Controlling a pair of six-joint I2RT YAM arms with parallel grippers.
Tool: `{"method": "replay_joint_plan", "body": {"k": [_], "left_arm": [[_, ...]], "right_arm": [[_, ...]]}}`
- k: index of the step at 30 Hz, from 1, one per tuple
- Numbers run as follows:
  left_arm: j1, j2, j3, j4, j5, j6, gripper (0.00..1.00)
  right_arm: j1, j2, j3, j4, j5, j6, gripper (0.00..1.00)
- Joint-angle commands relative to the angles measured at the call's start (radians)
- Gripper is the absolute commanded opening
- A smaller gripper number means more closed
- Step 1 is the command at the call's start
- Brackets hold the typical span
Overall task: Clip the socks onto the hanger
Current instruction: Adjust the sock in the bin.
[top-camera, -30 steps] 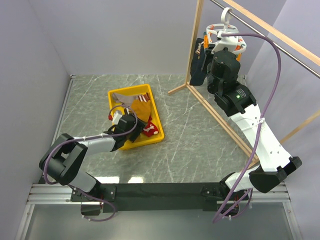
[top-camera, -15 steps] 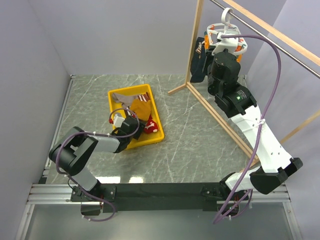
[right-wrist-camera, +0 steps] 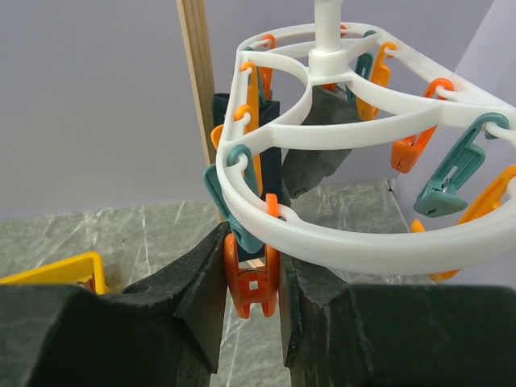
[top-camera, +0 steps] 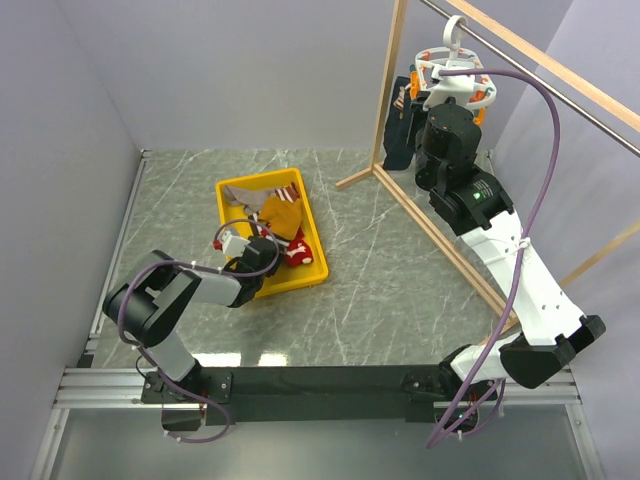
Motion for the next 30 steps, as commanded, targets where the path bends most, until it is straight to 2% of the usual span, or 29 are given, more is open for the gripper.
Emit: {"method": "replay_joint_plan", "body": {"k": [1, 5, 8, 12, 23, 27, 30], "left_arm": [[0.0, 0.023, 0.001, 0.087, -0.049, 0.052, 0.36], [0.015, 0.046, -0.002, 0.126, -0.048, 0.077, 0.35], [0.018, 0.047, -0.007, 0.143, -0.063, 0.097, 0.29], [0.027, 0.037, -0.018, 0.143, -0.083, 0.118, 0.25], [0.069, 0.115, -0.004, 0.218, -0.008, 0.153, 0.48], [0.075, 0.114, 0.001, 0.187, -0.035, 0.156, 0.47], [0.093, 0.112, -0.01, 0.199, -0.042, 0.161, 0.38]], "right_arm": [[-0.004, -0.01, 0.021, 0.023, 0.016, -0.024, 0.1], [-0.003, -0.016, 0.014, 0.03, 0.019, -0.031, 0.11], [-0.004, -0.017, 0.007, 0.032, 0.019, -0.033, 0.1], [-0.004, -0.025, -0.003, 0.037, 0.019, -0.035, 0.11], [-0.004, -0.04, -0.029, 0.056, 0.018, -0.041, 0.11], [-0.006, -0.044, -0.034, 0.06, 0.021, -0.042, 0.11], [-0.007, -0.047, -0.04, 0.061, 0.022, -0.044, 0.11]]}}
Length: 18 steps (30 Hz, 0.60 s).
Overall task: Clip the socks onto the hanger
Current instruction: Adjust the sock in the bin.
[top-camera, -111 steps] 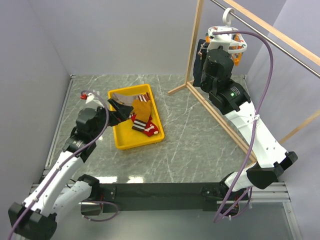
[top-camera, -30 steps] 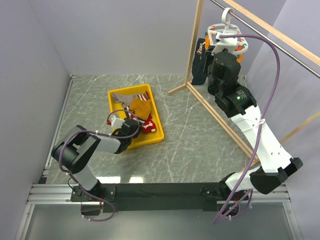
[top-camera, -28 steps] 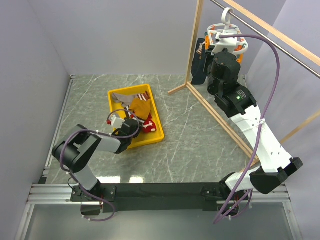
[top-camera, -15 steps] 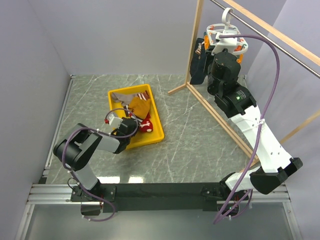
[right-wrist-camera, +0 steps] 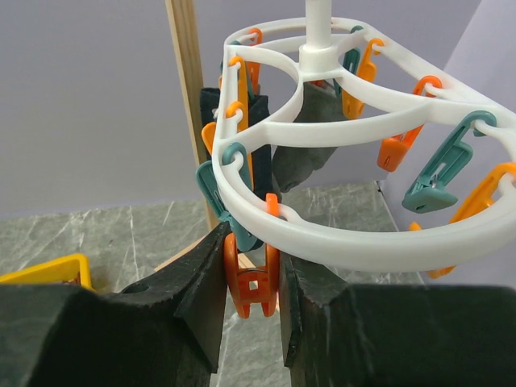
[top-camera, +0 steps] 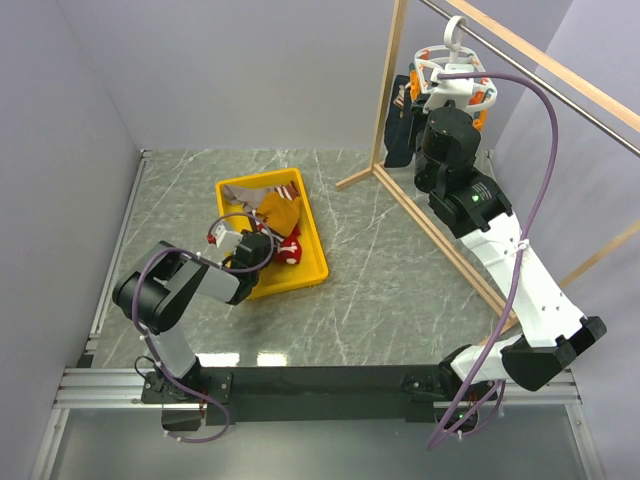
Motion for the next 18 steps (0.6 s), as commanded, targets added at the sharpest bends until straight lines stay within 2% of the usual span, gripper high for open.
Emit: {"method": "replay_joint_plan", "body": {"k": [1, 4, 5, 9, 11, 15, 18], "left_arm": [[0.03, 0.026, -0.002, 0.01, -0.004, 0.034, 0.35], [0.047, 0.05, 0.002, 0.033, 0.002, 0.058, 0.16], [0.051, 0.055, 0.007, 0.05, 0.013, 0.073, 0.0], [0.094, 0.037, 0.004, 0.1, 0.105, 0.169, 0.0], [0.117, -0.038, -0.005, 0.101, 0.128, 0.241, 0.0], [0.125, -0.21, 0.05, -0.126, 0.159, 0.438, 0.0], [0.125, -0.375, 0.088, -0.224, 0.196, 0.547, 0.0]], "right_arm": [[-0.007, -0.034, -0.005, 0.026, 0.004, -0.012, 0.11], [-0.008, -0.033, -0.004, 0.026, 0.007, -0.013, 0.11], [-0.008, -0.033, -0.001, 0.026, 0.009, -0.015, 0.11], [-0.008, -0.03, 0.01, 0.021, 0.014, -0.018, 0.11], [-0.008, -0.031, 0.008, 0.019, 0.015, -0.018, 0.11], [-0.01, -0.042, 0.002, 0.018, 0.012, -0.007, 0.11], [-0.011, -0.05, -0.013, 0.016, 0.004, 0.013, 0.11]]}}
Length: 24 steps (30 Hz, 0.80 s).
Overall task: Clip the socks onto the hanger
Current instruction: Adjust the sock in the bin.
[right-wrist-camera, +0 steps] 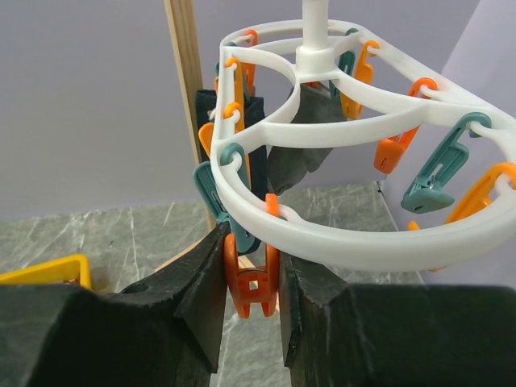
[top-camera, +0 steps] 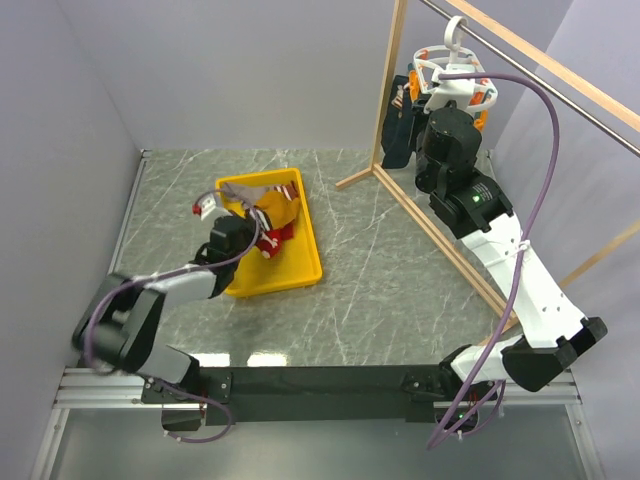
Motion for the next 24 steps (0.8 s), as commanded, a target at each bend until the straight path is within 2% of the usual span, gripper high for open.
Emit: {"method": "replay_joint_plan", "body": {"k": [1, 6, 7, 11, 16, 18, 21, 24], "left_arm": [[-0.001, -0.181, 0.083, -0.164, 0.08, 0.22, 0.0], [-0.003, -0.337, 0.178, -0.398, 0.129, 0.445, 0.0], [-0.001, -0.351, 0.198, -0.489, 0.123, 0.476, 0.0], [-0.001, -0.428, 0.287, -0.642, 0.137, 0.576, 0.0], [-0.001, -0.537, 0.384, -0.684, 0.188, 0.699, 0.01], [-0.001, -0.526, 0.444, -0.716, 0.285, 0.781, 0.01], [-0.009, -0.434, 0.499, -0.797, 0.356, 0.854, 0.01], [-0.047, -0.364, 0.487, -0.837, 0.319, 0.892, 0.01]], "right_arm": [[-0.006, -0.047, -0.014, 0.012, -0.002, 0.017, 0.11], [-0.007, -0.065, -0.025, 0.01, -0.016, 0.025, 0.11], [-0.007, -0.068, -0.031, 0.012, -0.019, 0.026, 0.11], [-0.006, -0.093, -0.061, 0.026, -0.03, 0.035, 0.11], [-0.007, -0.114, -0.092, 0.039, -0.035, 0.034, 0.11], [-0.006, -0.117, -0.097, 0.047, -0.042, 0.032, 0.11], [-0.006, -0.117, -0.098, 0.049, -0.055, 0.037, 0.11], [-0.006, -0.116, -0.095, 0.053, -0.058, 0.045, 0.11]]}}
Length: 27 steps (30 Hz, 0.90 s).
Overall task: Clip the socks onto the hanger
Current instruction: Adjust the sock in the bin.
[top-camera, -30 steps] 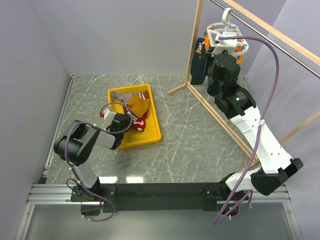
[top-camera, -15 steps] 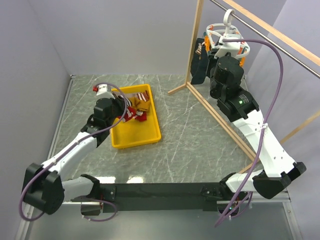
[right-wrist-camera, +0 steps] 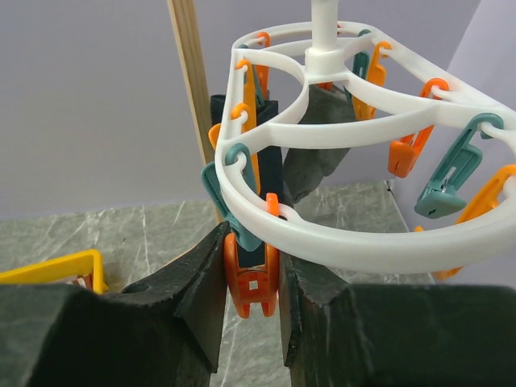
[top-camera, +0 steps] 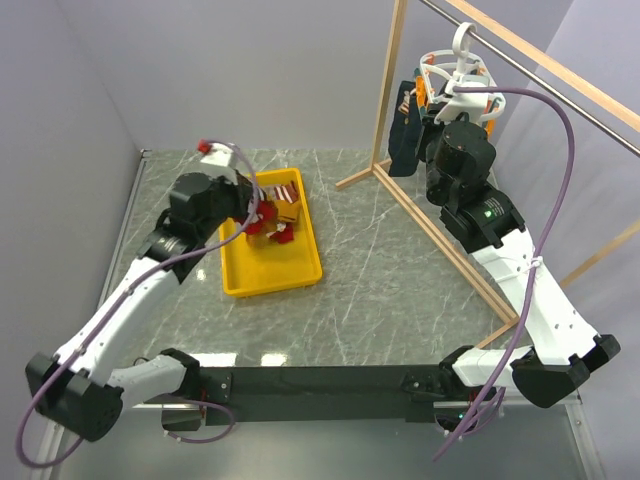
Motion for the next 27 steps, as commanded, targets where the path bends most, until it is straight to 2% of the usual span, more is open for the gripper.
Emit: {"method": "replay_joint_plan", "body": {"k": [1, 7, 12, 15, 16, 18, 20, 22, 25, 27], "left_arm": [[-0.042, 0.089, -0.021, -0.112, -0.018, 0.119, 0.0], [-0.107, 0.226, -0.058, -0.055, -0.09, 0.153, 0.01], [-0.128, 0.316, -0.056, 0.031, -0.043, 0.146, 0.01], [-0.133, 0.365, -0.054, 0.017, -0.025, 0.135, 0.13], [-0.136, 0.372, -0.054, 0.007, -0.034, 0.126, 0.21], [-0.136, 0.358, -0.076, 0.002, -0.052, 0.1, 0.28], [-0.136, 0.324, -0.117, 0.014, -0.07, 0.066, 0.51], [-0.136, 0.266, -0.142, 0.028, -0.104, 0.029, 0.84], [-0.134, 0.212, -0.14, 0.024, -0.174, -0.084, 0.93], [-0.134, 0.186, -0.142, 0.017, -0.215, -0.211, 0.93]], "right_arm": [[-0.003, -0.02, 0.0, 0.031, -0.02, 0.018, 0.11], [-0.005, -0.024, -0.024, 0.043, -0.017, 0.006, 0.1], [-0.003, -0.027, -0.041, 0.054, -0.007, -0.006, 0.1], [-0.006, -0.024, -0.041, 0.064, 0.001, -0.014, 0.1], [-0.005, -0.024, -0.038, 0.061, 0.004, -0.014, 0.11], [-0.005, -0.021, -0.032, 0.063, 0.0, -0.015, 0.1], [-0.006, -0.021, -0.03, 0.066, -0.003, -0.015, 0.1], [-0.006, -0.021, -0.032, 0.066, -0.005, -0.012, 0.1], [-0.006, -0.015, -0.026, 0.058, -0.014, -0.006, 0.1], [-0.006, -0.01, -0.023, 0.055, -0.019, -0.002, 0.1]]}}
